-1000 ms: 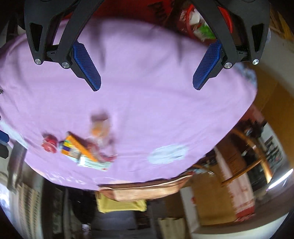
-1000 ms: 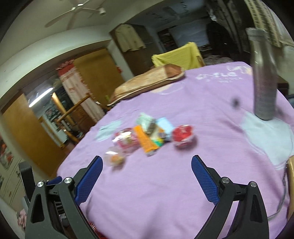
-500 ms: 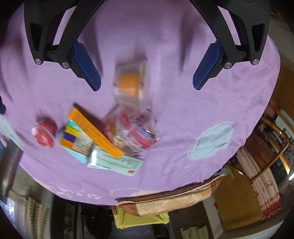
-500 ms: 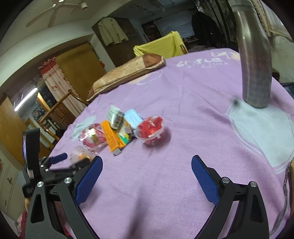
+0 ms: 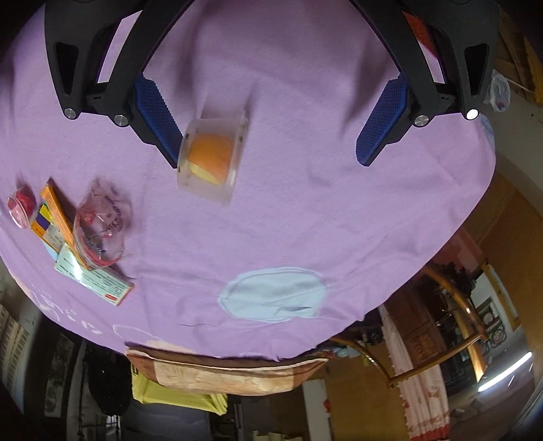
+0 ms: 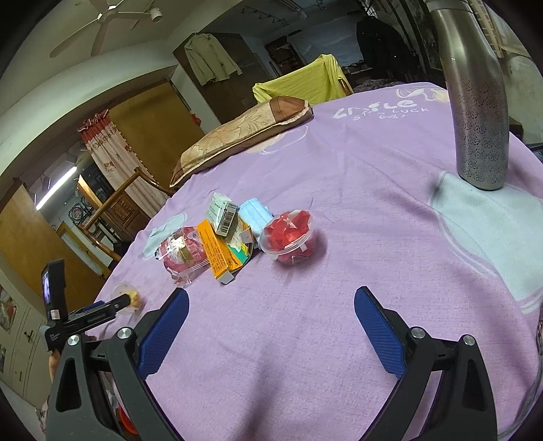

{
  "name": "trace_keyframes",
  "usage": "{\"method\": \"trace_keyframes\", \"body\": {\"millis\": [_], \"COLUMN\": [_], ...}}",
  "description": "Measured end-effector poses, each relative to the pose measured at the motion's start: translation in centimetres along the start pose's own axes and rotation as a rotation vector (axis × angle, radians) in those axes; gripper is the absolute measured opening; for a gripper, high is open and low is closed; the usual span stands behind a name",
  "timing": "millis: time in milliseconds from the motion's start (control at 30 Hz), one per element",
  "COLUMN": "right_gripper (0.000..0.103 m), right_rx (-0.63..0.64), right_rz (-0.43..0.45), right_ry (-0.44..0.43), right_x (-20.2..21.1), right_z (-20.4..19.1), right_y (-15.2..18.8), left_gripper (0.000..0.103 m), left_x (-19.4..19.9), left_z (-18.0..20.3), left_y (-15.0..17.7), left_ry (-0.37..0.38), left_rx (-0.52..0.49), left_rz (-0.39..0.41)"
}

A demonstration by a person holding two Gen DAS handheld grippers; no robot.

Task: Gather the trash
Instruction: 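Return both tools to the bed and approach the clear plastic cup with the left tool, then grasp the clear cup with the left tool while the right tool grasps the red-food container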

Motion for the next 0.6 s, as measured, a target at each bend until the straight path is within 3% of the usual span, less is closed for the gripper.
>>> {"method": "trace_keyframes", "body": {"millis": [233,367,600], "right_gripper": [0.097,0.097,0.097], "right_rx": [-0.008,-0.003,-0.010], "right_rz": [-0.016,-0.021,-0.021], "right_ry": [-0.014,-0.017,-0.022], "right_x": [-0.1,-0.1,-0.1], "right_z": [-0.1,-0.2,-0.3], "right_y": [0.2,0.3,0.4], "left_gripper": [0.096,0.096,0.096], "left_x": [0.9,0.4,1.1], "left_z": [-0.5,-0.7,-3.4], "left_y": [-0.1,-1.1,-3.6], "left_ry": [0.046,0.007,-0.003], "left_rx": [0.015,0.001,0.088], "left_rz": [0.032,0.033,0.047]}}
Point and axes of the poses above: each gripper's, at about its wrist camera, not at the fingertips, and x roughly against the way its jaws point, z to its right, y to its underside, the point moved 10 cm from there along -x, roughly the way its jaws point, and after that the axes turned 8 degrees about -z, right-handed, at the moved point
